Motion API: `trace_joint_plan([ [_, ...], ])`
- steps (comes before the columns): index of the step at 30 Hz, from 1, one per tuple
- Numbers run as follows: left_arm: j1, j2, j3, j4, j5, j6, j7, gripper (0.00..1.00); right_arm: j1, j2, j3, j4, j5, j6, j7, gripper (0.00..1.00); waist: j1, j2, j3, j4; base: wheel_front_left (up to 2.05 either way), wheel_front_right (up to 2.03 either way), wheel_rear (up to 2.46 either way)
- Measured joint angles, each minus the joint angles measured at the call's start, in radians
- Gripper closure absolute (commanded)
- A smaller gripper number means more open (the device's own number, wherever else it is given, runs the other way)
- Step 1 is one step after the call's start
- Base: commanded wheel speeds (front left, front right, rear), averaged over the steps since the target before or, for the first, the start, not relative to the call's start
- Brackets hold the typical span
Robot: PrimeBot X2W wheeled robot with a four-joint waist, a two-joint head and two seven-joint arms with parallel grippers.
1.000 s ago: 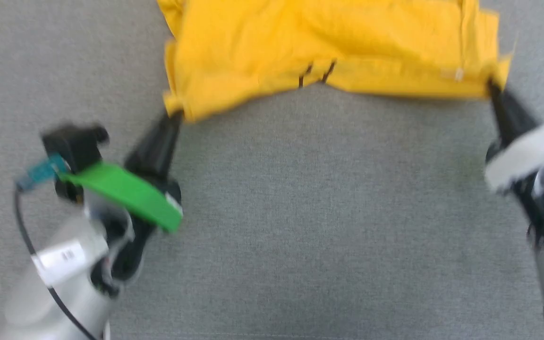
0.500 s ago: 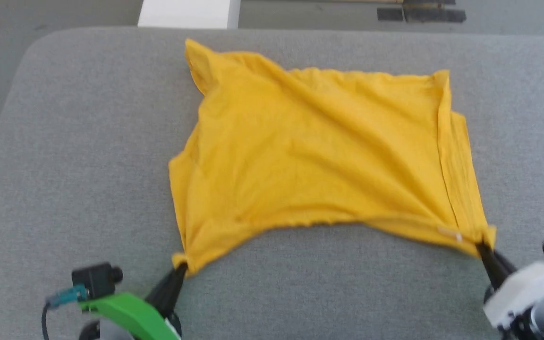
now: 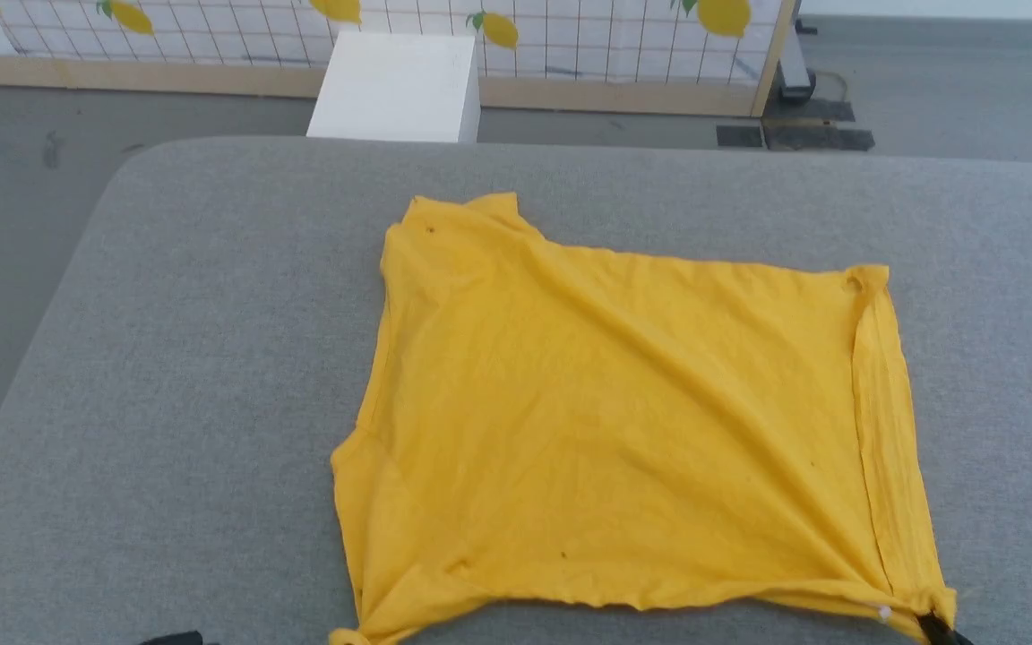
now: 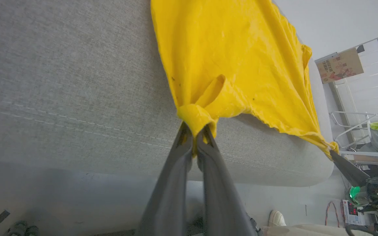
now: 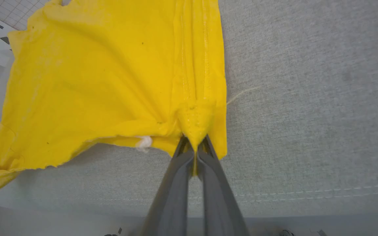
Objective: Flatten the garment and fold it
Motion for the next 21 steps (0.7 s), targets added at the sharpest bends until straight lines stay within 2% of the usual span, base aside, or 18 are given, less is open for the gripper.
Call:
trace_joint_plan([
  [10,0.112,0.047,0.027,-0.129,-0.025,0.034,-0.035,1.00,0.150,0.032,-0.083,-0.153,0.015,0.000,0.082,1.00,0.0000,0.0000,-0.055,-0.001,0.00,0.00,0.00],
  [15,0.104,0.057,0.039,-0.164,0.007,0.037,-0.049,1.00,0.139,0.034,-0.081,-0.188,-0.012,0.000,0.081,1.00,0.0000,0.0000,-0.052,-0.007,0.00,0.00,0.00],
  [21,-0.046,0.067,0.043,-0.177,0.073,0.036,-0.021,1.00,0.015,-0.003,-0.052,-0.191,-0.042,0.000,0.058,1.00,0.0001,0.0000,-0.009,-0.011,0.00,0.00,0.00],
])
